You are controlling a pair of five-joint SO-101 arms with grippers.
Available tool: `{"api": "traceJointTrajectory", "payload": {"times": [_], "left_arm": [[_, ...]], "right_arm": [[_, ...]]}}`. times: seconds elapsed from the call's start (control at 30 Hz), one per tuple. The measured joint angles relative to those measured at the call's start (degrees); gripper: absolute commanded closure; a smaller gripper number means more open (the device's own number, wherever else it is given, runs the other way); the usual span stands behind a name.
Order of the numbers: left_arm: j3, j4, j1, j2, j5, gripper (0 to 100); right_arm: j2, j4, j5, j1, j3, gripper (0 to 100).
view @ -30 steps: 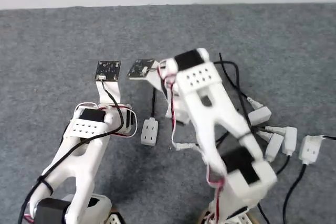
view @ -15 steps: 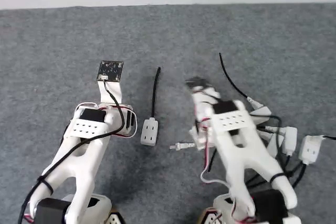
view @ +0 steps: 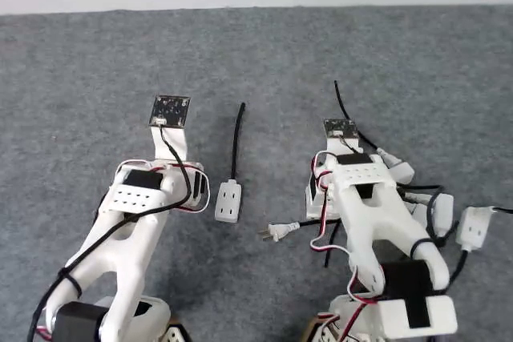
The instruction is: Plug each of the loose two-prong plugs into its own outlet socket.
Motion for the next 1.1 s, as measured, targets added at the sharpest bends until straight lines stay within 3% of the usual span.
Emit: {"api": "traceJointTrajectory", "payload": {"times": [0.4,0.6,0.73,0.97,1.1], "left_arm": [[0.0,-0.6,0.0,0.0,-0.1,86],[0.0,-0.6,0.0,0.0,-0.1,86],[0.0,-0.6,0.0,0.0,-0.1,86],[0.0,-0.6,0.0,0.0,-0.1,86],[0.0,-0.6,0.0,0.0,-0.1,86]], "right_arm": [[1.6,5.4,1.4,-4.0,-2.8,97.2],[-7.9,9.2,-1.4,-10.5,-4.3,96.7],[-10.5,5.4,-2.1,-15.3,-1.1,96.5],[-9.6,1.1,-14.1,-17.9,1.1,78.3],[-8.7,1.1,-16.4,-18.5,1.1,80.8]]}}
